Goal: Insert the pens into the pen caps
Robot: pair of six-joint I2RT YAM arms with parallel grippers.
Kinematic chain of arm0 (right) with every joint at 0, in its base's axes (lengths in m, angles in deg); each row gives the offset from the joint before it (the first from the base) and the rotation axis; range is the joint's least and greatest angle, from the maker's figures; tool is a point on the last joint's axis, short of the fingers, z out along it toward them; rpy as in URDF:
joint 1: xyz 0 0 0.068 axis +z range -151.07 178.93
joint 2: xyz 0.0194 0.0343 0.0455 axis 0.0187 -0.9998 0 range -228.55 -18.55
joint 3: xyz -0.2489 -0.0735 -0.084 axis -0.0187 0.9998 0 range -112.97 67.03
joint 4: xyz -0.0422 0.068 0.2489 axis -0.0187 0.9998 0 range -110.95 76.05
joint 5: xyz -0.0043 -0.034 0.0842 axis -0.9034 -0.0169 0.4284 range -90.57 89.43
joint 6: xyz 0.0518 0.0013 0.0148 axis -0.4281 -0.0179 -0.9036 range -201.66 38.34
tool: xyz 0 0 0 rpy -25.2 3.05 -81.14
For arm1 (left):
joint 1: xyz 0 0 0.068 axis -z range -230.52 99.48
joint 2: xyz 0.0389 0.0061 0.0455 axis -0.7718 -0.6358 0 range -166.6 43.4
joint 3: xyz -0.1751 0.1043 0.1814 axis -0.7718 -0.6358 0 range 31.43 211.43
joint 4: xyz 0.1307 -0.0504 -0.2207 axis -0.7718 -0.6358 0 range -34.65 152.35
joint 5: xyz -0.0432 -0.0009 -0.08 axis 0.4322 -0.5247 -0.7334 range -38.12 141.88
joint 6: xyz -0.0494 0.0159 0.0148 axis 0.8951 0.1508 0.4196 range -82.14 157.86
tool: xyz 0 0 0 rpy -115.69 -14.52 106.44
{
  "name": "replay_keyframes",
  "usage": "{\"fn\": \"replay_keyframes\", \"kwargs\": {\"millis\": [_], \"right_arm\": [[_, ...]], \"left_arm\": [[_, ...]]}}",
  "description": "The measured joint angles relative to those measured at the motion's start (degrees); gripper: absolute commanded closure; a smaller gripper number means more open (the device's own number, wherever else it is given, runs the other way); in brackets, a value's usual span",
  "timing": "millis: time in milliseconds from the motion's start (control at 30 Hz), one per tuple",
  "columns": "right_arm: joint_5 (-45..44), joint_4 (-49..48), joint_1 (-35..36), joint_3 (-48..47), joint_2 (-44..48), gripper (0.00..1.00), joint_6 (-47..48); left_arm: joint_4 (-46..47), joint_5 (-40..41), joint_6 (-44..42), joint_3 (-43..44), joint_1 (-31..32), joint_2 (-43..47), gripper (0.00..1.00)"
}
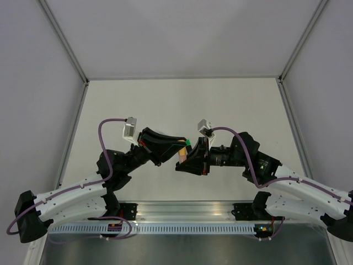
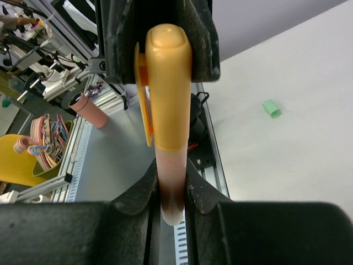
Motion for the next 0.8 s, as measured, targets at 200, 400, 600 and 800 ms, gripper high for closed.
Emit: {"fn": "replay_keyframes", "kwargs": {"millis": [200, 400, 600, 800], "right_arm": [[-0.1, 7.6, 0.1, -4.7, -1.8, 1.0, 2.3], [-0.3, 13.2, 0.2, -7.6, -1.9, 1.0, 5.0], [-1.5, 15.0, 0.2, -7.9, -1.5, 1.0, 6.3], [-2.8, 16.3, 0.2, -7.9, -1.0, 1.0, 7.2]], "left_arm": [[1.4, -0.5, -0.1, -0.2, 0.0, -0.8, 0.98], [0.9, -0.4, -0.7, -1.0, -0.1, 0.9, 0.98], [0.6, -0.5, -1.1, -1.3, -0.1, 1.1, 0.98], [1.0, -0.4, -1.6, -1.8, -0.1, 0.8, 0.98]]}}
